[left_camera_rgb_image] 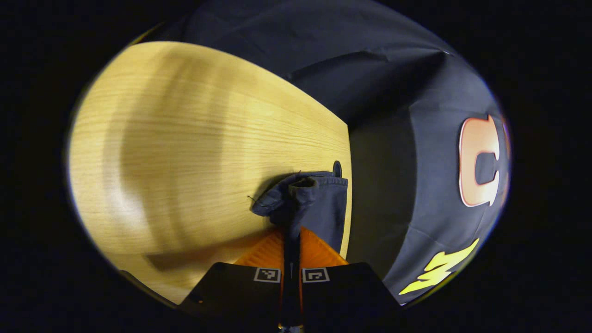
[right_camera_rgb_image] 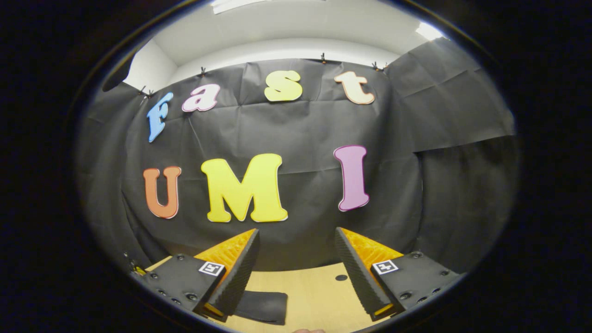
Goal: Grasp the waist and the cuffs of the jeans and fold them to make the two legs overlap; first hold the waist and fold one-third of the jeans toward the cuffs, then hold the cuffs and fold the remaining one-third in the same direction to finish folding.
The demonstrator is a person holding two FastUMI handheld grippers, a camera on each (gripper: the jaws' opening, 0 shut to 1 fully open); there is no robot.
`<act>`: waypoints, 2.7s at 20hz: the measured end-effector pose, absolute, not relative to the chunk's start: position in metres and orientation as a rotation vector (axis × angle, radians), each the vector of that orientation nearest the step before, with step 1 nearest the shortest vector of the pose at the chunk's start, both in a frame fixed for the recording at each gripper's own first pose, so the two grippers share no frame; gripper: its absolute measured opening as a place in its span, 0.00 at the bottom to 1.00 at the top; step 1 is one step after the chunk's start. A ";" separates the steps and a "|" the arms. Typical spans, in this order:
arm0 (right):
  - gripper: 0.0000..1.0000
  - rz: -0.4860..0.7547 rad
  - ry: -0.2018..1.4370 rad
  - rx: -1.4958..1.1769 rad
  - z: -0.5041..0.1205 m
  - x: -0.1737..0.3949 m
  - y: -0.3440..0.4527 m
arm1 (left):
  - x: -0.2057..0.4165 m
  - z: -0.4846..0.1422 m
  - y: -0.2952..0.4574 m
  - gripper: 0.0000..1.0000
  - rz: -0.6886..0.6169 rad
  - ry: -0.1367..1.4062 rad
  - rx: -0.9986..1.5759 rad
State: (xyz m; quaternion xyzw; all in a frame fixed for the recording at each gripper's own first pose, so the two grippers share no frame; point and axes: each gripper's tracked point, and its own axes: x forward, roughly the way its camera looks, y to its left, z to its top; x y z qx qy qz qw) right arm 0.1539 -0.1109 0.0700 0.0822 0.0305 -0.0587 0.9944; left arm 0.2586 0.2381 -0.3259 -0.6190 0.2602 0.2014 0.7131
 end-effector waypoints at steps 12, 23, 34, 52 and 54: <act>0.96 -0.198 0.014 0.160 0.100 0.105 -0.155 | 0.294 -0.172 0.132 0.03 0.172 0.408 -1.010; 0.99 -0.352 0.008 0.130 0.111 0.033 -0.219 | 0.279 -0.152 -0.083 0.03 -0.137 0.497 -0.865; 1.00 -0.523 0.057 0.111 0.102 -0.030 -0.278 | 0.213 -0.286 -0.198 0.03 -0.168 0.774 -0.614; 0.99 -0.488 0.084 0.126 0.085 -0.038 -0.282 | 0.208 -0.205 -0.229 0.99 -0.348 0.513 -0.194; 0.96 -0.464 0.082 0.129 0.080 -0.032 -0.279 | 0.205 -0.184 -0.217 1.00 -0.333 0.469 -0.175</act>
